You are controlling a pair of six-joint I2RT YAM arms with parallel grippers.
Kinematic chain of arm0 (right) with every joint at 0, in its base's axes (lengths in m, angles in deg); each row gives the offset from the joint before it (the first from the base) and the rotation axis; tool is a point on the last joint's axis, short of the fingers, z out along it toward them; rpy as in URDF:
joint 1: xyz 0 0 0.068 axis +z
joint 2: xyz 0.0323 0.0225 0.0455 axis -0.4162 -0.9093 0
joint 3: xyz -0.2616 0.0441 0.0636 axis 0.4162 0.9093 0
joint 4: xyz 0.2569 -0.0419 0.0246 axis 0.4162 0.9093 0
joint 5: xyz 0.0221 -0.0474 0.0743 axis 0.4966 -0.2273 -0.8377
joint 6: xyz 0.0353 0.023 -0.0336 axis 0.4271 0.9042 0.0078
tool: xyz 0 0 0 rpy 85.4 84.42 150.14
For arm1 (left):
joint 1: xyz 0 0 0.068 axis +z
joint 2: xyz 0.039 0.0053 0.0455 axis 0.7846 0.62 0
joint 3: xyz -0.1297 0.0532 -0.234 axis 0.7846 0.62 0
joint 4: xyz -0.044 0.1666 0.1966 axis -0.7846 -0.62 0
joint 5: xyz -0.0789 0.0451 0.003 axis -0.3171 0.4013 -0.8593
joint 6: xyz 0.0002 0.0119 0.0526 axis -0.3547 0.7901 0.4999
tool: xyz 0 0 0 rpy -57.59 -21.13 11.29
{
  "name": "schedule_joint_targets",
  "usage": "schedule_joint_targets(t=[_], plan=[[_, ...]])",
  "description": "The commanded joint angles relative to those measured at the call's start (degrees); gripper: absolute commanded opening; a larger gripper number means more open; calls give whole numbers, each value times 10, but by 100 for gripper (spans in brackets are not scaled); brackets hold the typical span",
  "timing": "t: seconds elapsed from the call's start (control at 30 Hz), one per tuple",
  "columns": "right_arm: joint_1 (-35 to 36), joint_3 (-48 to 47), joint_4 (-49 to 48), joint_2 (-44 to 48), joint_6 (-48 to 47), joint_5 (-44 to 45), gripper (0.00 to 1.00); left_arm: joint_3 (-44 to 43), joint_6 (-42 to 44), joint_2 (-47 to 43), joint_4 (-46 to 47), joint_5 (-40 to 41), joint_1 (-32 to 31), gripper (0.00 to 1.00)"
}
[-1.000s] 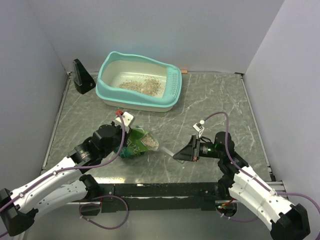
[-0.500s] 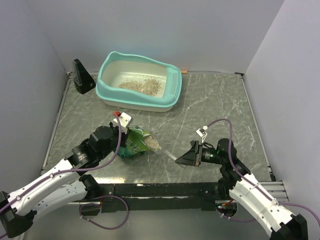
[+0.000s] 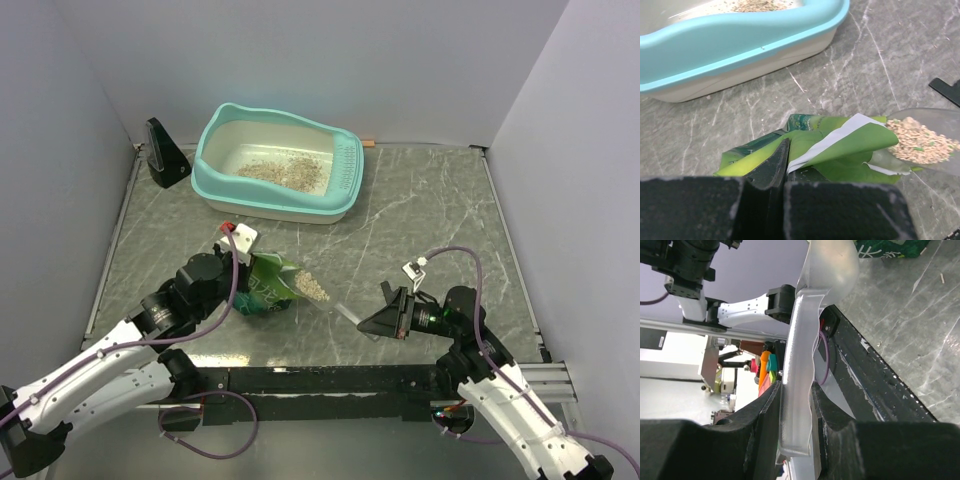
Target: Fill the litter box with clean litter
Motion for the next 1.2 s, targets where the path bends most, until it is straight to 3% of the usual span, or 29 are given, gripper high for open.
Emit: schedule_joint_targets(t=[0.0,0.3,0.57,0.83,1.17], plan=[[-3,-45,29,21,28,4,0,-5,-10,-3,7,62,-2,1],[-3,-99,20,11,57,29,0,-15,-19,16,-11,88,-1,1],[-2,-152,-45,-73,72,110,0,-16,-21,17,-17,72,0,1],[-3,-180,-199,-245,99,169,0,-23,-24,2,-19,53,3,1],[-21,-317,-414,-557,129,177,0,-23,-23,-11,-17,27,7,1]])
